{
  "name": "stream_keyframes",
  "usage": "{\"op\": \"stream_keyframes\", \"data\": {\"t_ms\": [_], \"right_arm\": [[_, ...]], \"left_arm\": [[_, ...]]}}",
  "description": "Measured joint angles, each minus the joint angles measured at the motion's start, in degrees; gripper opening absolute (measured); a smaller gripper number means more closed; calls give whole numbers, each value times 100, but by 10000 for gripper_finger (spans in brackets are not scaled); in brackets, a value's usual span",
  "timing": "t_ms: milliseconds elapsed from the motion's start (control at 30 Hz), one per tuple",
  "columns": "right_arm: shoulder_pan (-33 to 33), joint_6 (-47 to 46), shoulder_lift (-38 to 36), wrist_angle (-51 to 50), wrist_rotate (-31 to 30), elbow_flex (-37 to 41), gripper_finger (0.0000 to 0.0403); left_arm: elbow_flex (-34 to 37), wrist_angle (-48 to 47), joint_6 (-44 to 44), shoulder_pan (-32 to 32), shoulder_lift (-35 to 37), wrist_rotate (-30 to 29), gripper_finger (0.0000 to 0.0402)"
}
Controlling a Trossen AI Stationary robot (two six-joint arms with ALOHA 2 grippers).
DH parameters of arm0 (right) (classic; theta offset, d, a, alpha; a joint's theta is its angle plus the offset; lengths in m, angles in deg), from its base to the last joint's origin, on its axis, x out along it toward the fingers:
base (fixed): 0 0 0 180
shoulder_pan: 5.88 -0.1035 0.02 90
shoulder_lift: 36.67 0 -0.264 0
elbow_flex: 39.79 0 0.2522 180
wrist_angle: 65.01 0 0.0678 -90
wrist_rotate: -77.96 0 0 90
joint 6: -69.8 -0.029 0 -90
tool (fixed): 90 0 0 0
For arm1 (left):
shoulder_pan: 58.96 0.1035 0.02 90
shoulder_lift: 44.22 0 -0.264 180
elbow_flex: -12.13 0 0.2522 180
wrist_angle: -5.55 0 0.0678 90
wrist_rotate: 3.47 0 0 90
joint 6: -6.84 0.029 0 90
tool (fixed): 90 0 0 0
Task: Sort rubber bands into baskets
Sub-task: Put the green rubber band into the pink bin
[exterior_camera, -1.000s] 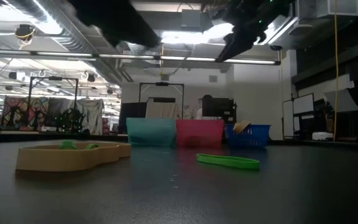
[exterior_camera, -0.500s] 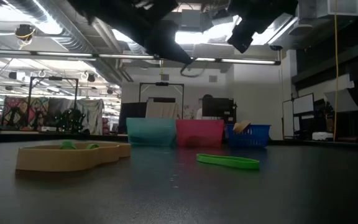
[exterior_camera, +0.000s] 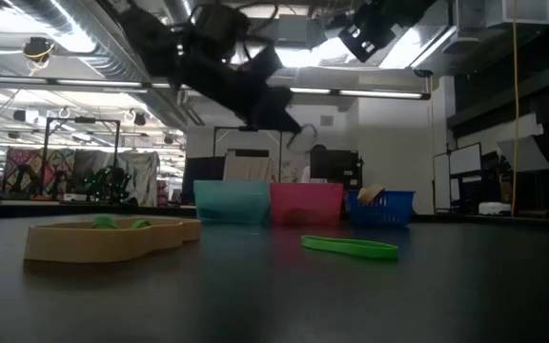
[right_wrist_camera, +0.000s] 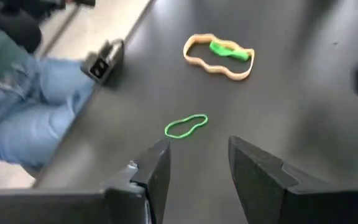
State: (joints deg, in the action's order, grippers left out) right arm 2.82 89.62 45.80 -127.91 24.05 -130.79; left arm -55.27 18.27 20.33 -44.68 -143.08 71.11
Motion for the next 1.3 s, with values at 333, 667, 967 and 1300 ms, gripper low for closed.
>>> {"op": "stream_keyframes", "data": {"t_ms": [333, 667, 967, 1300], "right_arm": [[-1049, 9, 728, 110, -1535, 4, 161], [-1208, 630, 1596, 176, -2163, 4, 161], [-1304, 821, 2287, 435, -2067, 7, 161], [-1602, 1175, 2460, 890, -2000, 9, 161]], "left_arm": [[-3, 326, -355, 280, -717, 4, 31], [-1, 251, -1321, 338, -837, 10, 120], [-1, 34, -1665, 269, -550, 7, 144], [-1, -2135, -1993, -71, 460, 4, 135]]}}
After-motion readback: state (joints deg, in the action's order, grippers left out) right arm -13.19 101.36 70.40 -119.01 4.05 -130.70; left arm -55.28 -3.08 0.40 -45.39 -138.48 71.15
